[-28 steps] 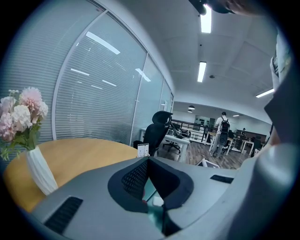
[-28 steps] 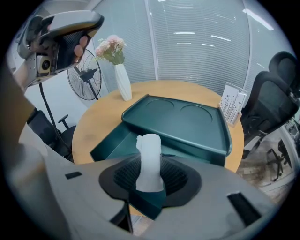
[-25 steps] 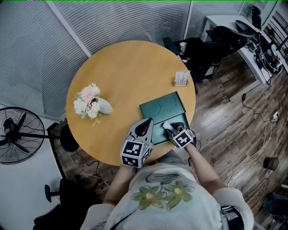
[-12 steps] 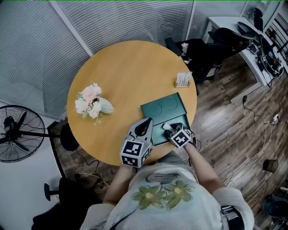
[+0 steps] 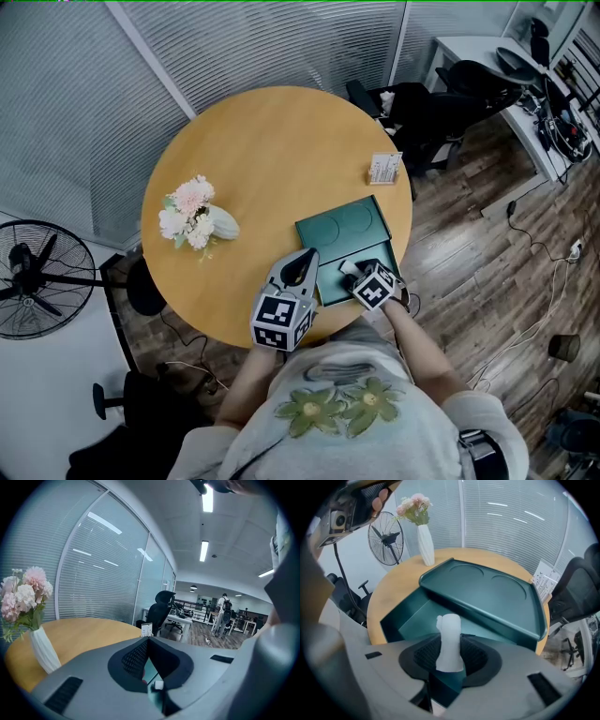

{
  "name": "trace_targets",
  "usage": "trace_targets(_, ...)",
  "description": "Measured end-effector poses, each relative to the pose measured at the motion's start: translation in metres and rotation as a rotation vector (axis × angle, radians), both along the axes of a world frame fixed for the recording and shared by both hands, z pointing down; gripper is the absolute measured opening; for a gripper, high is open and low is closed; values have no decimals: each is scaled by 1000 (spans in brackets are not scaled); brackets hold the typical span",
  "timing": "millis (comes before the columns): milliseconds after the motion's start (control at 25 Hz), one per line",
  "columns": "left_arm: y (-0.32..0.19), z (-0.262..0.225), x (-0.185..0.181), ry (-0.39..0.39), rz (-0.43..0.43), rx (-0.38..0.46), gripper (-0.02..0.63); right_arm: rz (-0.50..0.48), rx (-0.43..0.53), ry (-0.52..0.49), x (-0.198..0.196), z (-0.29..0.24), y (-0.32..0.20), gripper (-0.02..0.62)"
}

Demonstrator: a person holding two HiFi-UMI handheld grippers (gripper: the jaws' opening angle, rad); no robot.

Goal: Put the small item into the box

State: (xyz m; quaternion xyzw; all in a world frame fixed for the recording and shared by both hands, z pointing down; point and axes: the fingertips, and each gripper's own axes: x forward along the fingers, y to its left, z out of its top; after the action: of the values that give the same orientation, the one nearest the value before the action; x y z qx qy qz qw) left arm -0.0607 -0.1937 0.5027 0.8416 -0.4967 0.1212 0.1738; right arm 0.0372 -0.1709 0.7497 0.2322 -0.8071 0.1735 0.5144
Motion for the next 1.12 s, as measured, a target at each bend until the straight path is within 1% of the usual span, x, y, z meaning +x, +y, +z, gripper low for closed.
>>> trace_targets(880, -4, -1, -3, 5, -9, 0, 0, -20, -4, 55, 1, 9, 0, 144)
trace_targets(920, -3, -1, -3, 5, -10, 0, 0, -22, -7, 56, 1, 10, 0, 147)
trace_targets(1040, -2, -1, -6, 4, -12, 0, 0, -25, -28, 53, -1, 11, 3, 187)
trace_targets(1120, -1, -1, -7, 3, -13, 0, 0, -26, -33, 54, -3, 10, 4, 195)
